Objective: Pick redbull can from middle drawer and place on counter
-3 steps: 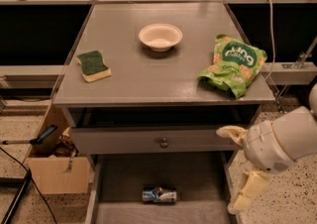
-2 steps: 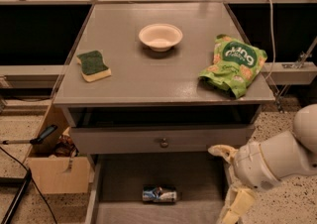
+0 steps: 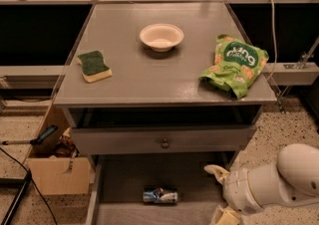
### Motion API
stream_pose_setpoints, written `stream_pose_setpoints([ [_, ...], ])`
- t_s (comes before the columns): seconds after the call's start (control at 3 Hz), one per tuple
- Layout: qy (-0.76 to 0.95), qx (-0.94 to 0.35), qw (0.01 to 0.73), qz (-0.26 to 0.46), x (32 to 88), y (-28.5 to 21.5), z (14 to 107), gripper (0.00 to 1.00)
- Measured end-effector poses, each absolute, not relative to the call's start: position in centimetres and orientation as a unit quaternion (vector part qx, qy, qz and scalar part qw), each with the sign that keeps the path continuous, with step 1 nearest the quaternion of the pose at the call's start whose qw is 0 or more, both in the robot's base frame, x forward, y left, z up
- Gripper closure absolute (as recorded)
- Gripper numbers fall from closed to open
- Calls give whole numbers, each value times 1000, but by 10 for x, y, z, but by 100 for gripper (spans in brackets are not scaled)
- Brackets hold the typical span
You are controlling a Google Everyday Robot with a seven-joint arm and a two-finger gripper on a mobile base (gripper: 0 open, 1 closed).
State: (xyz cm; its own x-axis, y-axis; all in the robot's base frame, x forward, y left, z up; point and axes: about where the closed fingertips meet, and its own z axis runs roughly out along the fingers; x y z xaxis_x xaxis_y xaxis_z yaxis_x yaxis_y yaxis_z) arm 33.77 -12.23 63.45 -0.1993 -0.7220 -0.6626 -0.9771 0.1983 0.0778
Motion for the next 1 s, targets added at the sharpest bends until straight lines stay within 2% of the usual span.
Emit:
stream_pose_setpoints([
  [0.67, 785, -545, 233, 178, 367, -132, 552, 0],
  [1.0, 785, -545, 233, 178, 367, -132, 552, 0],
])
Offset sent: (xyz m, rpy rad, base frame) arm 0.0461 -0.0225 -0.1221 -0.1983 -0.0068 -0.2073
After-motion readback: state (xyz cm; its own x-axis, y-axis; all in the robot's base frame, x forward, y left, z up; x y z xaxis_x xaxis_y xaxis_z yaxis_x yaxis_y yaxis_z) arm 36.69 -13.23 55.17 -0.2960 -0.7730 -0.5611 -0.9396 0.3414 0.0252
